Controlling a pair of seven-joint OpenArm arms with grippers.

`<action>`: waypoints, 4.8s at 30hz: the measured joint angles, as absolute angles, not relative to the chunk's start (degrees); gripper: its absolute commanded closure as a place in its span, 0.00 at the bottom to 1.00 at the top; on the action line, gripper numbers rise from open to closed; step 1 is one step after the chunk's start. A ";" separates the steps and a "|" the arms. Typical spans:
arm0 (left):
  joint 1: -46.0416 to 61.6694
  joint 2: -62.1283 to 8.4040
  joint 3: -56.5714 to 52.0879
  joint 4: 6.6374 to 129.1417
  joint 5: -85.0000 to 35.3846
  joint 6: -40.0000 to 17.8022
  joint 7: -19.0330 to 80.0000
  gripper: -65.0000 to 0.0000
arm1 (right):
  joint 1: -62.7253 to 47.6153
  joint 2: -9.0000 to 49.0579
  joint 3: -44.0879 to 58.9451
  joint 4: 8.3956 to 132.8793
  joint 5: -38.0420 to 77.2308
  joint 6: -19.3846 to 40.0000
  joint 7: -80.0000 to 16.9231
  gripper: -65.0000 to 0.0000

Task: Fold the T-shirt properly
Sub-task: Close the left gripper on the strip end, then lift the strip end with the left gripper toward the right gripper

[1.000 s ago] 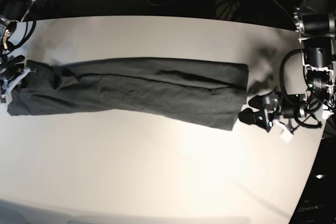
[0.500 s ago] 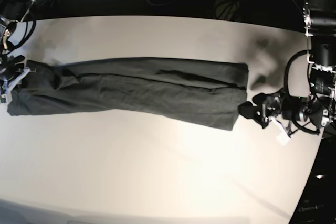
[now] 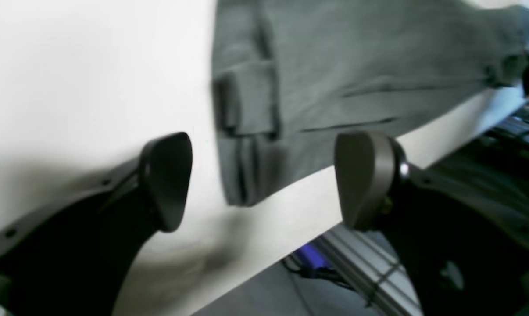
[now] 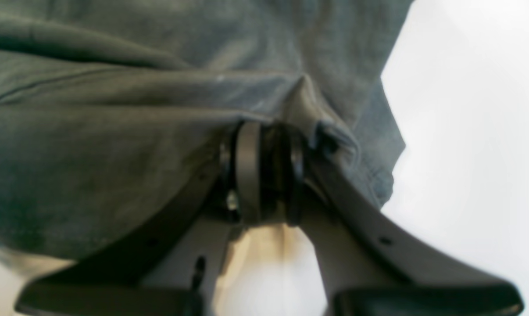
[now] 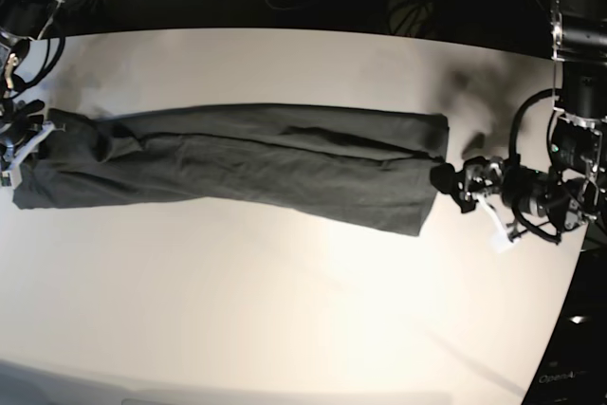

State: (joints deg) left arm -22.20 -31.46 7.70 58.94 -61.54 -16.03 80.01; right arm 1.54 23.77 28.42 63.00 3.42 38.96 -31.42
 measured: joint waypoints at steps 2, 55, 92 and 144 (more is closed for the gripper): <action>-22.20 -31.42 7.70 58.94 -61.23 -16.03 80.01 0.24 | 1.54 23.79 28.42 63.00 3.42 38.98 -31.42 0.88; -18.11 -21.80 1.26 72.40 -56.99 -16.03 80.40 0.95 | 0.78 23.79 28.47 63.07 3.62 38.96 -30.57 0.88; -20.71 -9.47 15.22 78.74 -53.49 1.65 80.34 0.95 | 0.75 23.79 28.36 63.11 3.60 38.96 -30.57 0.88; -25.23 -2.63 57.82 85.08 -4.62 6.04 80.64 0.95 | -1.63 22.98 28.47 65.32 4.21 38.72 -29.50 0.88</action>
State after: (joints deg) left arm -25.23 -2.63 57.82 85.08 -4.62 6.04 80.64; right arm -1.63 22.98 28.47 65.32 4.21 38.72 -29.50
